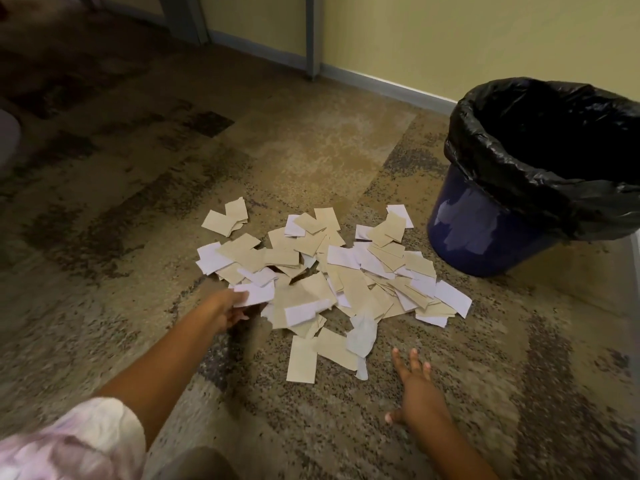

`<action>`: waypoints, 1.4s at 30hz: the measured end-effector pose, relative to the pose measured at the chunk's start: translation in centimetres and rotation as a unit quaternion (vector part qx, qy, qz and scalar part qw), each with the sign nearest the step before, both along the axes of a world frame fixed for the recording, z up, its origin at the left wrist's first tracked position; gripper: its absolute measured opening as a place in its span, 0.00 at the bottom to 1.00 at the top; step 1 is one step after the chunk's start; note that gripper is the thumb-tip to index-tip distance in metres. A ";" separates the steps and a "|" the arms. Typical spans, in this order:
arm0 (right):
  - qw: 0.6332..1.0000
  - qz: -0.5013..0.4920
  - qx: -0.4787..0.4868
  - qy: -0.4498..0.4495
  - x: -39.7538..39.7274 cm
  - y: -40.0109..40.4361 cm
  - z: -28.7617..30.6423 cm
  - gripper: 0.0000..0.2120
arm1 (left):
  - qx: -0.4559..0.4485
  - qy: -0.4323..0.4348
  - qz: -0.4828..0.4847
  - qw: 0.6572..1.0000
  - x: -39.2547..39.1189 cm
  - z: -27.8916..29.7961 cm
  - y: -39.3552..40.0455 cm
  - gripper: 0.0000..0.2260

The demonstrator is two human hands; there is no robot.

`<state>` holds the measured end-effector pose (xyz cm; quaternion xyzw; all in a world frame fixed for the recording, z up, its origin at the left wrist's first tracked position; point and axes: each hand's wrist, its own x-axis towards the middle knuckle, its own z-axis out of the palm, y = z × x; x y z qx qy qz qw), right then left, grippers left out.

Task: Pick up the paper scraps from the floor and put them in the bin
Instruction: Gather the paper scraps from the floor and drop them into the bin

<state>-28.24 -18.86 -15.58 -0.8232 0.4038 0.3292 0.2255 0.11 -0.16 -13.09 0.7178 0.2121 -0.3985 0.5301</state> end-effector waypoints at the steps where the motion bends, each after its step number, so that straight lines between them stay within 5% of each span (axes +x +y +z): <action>1: 1.000 0.001 -0.004 0.000 -0.1 0.1 0.1 0.56 | 0.001 -0.014 0.013 1.000 -1.1 0.0 0.1 0.18; 8: 0.999 0.019 -0.031 0.021 0.2 0.7 1.1 0.55 | -0.052 -0.007 0.128 0.990 -8.7 -0.3 1.0 0.16; 11: 0.995 0.033 -0.086 0.042 1.1 1.8 1.9 0.47 | -0.057 -0.001 0.151 0.987 -9.7 0.0 1.3 0.17; 14: 0.989 0.038 -0.138 -0.038 2.9 3.2 2.4 0.40 | -0.054 -0.004 0.154 0.987 -9.7 0.6 1.9 0.17; 17: 0.981 0.057 -0.072 -0.173 5.2 4.2 1.9 0.43 | -0.045 -0.021 0.150 0.987 -9.6 1.3 2.4 0.16; 20: 0.984 0.105 -0.018 -0.143 6.6 4.6 1.1 0.39 | -0.045 -0.039 0.140 0.988 -9.4 1.8 3.0 0.13; 28: 0.961 0.151 -0.125 -0.196 6.1 1.9 2.1 0.10 | -0.024 -0.074 0.095 0.992 -9.0 3.6 4.4 0.05; 34: 0.950 0.052 -0.035 -0.305 4.0 -0.4 6.3 0.14 | -0.036 -0.070 0.110 0.991 -7.8 5.5 4.2 0.12; 38: 0.904 -0.020 -0.037 -0.425 3.3 -3.7 12.4 0.13 | -0.064 -0.077 0.088 0.991 -7.5 6.9 2.4 0.12; 42: 0.806 -0.095 -0.173 -0.558 3.0 -10.7 20.2 0.08 | -0.112 -0.089 0.084 0.986 -6.2 9.1 0.3 0.05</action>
